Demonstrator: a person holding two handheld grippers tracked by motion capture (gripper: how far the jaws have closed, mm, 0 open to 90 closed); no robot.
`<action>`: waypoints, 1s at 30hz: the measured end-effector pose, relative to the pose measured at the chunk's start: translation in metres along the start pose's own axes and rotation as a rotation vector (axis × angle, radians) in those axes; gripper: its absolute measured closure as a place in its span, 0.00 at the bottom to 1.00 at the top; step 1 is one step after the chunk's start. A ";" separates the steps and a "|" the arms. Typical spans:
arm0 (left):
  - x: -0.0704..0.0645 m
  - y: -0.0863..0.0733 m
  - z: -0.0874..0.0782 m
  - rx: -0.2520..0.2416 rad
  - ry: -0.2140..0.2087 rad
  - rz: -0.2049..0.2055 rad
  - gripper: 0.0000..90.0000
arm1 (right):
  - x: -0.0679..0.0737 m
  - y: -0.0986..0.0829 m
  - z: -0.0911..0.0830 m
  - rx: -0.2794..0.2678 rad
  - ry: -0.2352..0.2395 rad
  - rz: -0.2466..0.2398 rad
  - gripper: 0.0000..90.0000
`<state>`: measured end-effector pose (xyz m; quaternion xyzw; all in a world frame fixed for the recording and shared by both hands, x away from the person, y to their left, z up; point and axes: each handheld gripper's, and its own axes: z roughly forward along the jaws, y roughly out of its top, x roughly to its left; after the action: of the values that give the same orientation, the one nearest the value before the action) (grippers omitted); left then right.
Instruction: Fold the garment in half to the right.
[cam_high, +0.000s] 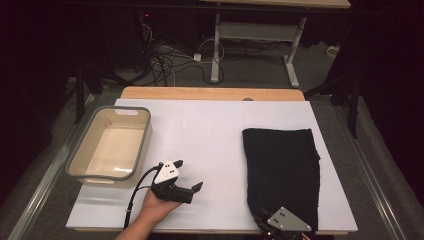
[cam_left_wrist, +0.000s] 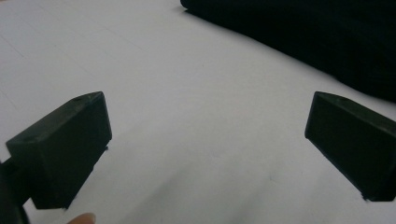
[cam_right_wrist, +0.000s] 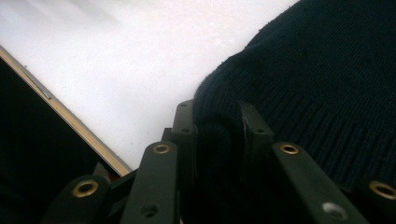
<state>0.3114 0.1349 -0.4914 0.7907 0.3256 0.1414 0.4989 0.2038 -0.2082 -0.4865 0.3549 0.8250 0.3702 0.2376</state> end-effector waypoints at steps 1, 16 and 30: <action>0.000 0.000 0.000 0.000 0.000 -0.001 0.00 | 0.000 0.000 0.000 -0.003 0.000 -0.001 0.82; 0.002 0.000 -0.001 -0.005 -0.005 -0.019 0.00 | 0.010 -0.001 -0.012 -0.042 0.025 -0.021 0.83; 0.003 0.030 0.017 0.004 -0.009 -0.066 0.00 | 0.016 -0.008 -0.014 -0.058 0.090 0.018 0.83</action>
<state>0.3338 0.1164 -0.4728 0.7811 0.3494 0.1207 0.5033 0.1812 -0.2063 -0.4859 0.3384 0.8206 0.4115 0.2069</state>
